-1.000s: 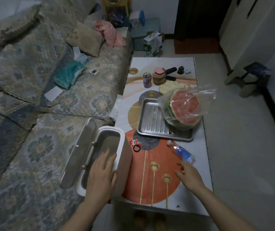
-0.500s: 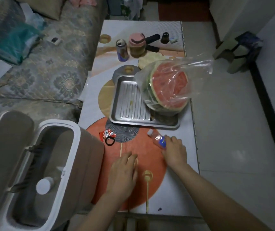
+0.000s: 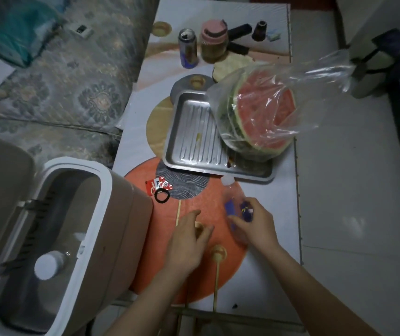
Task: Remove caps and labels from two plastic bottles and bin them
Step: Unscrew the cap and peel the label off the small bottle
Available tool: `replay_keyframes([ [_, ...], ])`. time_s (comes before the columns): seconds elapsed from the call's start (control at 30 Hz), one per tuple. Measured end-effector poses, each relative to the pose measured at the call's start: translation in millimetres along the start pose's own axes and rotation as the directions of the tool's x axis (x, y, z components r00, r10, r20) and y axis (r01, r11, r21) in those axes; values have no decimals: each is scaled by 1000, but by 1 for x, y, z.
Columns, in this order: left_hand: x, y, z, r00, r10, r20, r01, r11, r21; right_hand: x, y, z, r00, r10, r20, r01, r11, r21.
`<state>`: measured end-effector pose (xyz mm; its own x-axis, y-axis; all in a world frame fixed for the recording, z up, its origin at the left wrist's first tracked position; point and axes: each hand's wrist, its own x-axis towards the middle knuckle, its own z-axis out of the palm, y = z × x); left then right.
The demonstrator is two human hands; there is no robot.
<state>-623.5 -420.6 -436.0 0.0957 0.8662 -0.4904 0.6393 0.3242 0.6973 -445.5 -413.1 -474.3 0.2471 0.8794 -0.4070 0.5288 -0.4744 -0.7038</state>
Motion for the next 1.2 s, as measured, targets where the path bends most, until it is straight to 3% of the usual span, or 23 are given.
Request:
replay_keyframes([
  [0.1,-3,35,-13,977,-168,129,203,918,-341,-43,-33,-17,998,-55,28,50,990,133],
  [0.23,-25,75,-33,980,-52,194,138,877,-461,-90,-72,-38,996,-85,13,80,975,209],
  [0.37,-59,100,-61,995,34,90,11,891,-453,-123,-100,-71,986,-133,98,102,957,270],
  [0.43,-76,109,-78,997,81,19,-65,906,-418,-132,-114,-97,984,-167,62,146,955,259],
  [0.53,-99,118,-96,976,207,-64,-216,931,-295,-140,-143,-136,969,-237,-71,247,943,223],
  [0.7,-132,135,-115,899,410,-157,-421,906,-42,-155,-197,-167,918,-396,-28,397,917,45],
  [0.8,-149,142,-124,870,463,-168,-473,881,-25,-167,-214,-174,892,-449,-42,447,893,-47],
  [1.0,-168,143,-137,847,521,-106,-517,853,68,-193,-227,-177,890,-456,-17,456,890,-28],
  [1.2,-178,145,-159,850,526,2,-523,846,-101,-209,-233,-181,796,-603,59,606,794,-53],
])
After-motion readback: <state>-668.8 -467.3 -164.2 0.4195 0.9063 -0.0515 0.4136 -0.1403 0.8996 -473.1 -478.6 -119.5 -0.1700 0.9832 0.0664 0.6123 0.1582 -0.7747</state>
